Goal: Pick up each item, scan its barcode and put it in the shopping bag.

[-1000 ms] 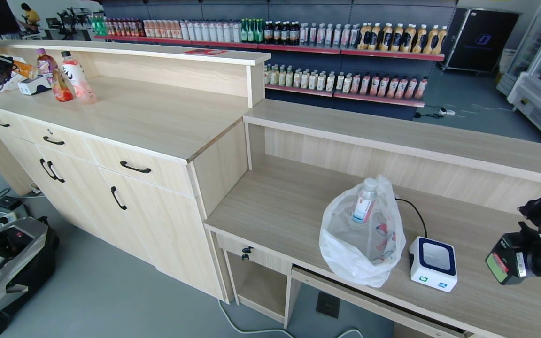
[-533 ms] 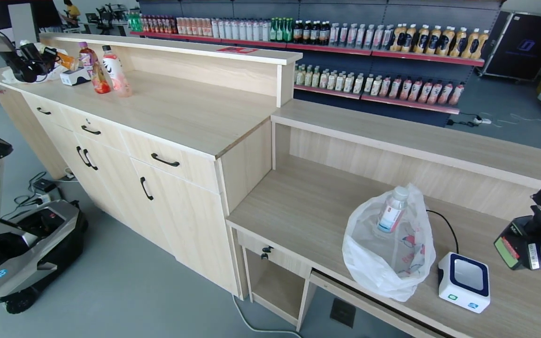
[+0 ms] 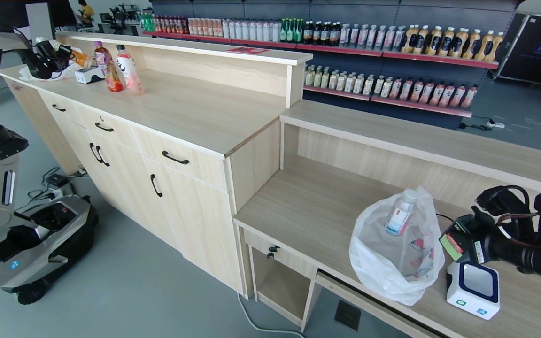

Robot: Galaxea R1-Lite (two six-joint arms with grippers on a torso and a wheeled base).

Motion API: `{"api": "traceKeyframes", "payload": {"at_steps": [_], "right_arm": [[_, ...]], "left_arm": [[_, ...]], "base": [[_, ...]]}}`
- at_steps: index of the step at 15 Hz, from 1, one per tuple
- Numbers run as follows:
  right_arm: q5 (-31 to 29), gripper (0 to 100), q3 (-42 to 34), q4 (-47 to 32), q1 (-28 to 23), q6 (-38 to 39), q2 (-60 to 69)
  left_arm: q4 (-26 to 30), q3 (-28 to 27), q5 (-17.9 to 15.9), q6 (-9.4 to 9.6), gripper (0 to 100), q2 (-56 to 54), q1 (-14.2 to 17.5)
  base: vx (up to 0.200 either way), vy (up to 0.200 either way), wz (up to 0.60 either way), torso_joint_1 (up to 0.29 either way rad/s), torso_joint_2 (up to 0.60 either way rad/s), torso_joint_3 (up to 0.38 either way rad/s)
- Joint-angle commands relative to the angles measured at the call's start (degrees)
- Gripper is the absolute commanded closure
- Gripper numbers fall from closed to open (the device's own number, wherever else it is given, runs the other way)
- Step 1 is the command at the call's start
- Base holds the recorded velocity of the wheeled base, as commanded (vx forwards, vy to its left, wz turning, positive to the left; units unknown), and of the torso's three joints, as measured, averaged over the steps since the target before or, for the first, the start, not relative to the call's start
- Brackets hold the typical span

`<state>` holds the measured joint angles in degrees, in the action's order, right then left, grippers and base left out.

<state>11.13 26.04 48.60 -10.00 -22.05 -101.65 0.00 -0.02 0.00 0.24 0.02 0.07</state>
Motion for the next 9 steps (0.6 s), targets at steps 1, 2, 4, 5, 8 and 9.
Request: {"api": "traceKeyframes", "payload": {"at_steps": [1, 2, 4, 5, 8, 9], "right_arm": [[5.7, 100, 1.3, 1.7, 0.6, 0.1, -10.4], [7.7, 100, 1.5, 1.8, 0.9, 0.0, -12.2], [9.8, 100, 2.4, 4.0, 2.0, 0.0, -15.2], [10.3, 100, 2.5, 5.8, 3.0, 0.0, -17.2], [10.3, 100, 3.9, 10.8, 4.1, 0.0, -23.1], [10.3, 100, 4.5, 12.7, 4.4, 0.0, -25.0]], "left_arm": [[0.0, 0.0, 0.0, 0.02, 0, 0.0, 0.0], [0.0, 0.0, 0.0, 0.02, 0, 0.0, 0.0], [0.0, 0.0, 0.0, 0.02, 0, 0.0, 0.0], [0.0, 0.0, 0.0, 0.02, 0, 0.0, 0.0], [0.0, 0.0, 0.0, 0.02, 0, 0.0, 0.0], [0.0, 0.0, 0.0, 0.02, 0, 0.0, 0.0]], "base": [[0.000, 0.000, 0.00, 0.000, 0.00, 0.000], [0.000, 0.000, 0.00, 0.000, 0.00, 0.000], [0.000, 0.000, 0.00, 0.000, 0.00, 0.000], [0.000, 0.000, 0.00, 0.000, 0.00, 0.000], [0.000, 0.000, 0.00, 0.000, 0.00, 0.000], [0.000, 0.000, 0.00, 0.000, 0.00, 0.000]]}}
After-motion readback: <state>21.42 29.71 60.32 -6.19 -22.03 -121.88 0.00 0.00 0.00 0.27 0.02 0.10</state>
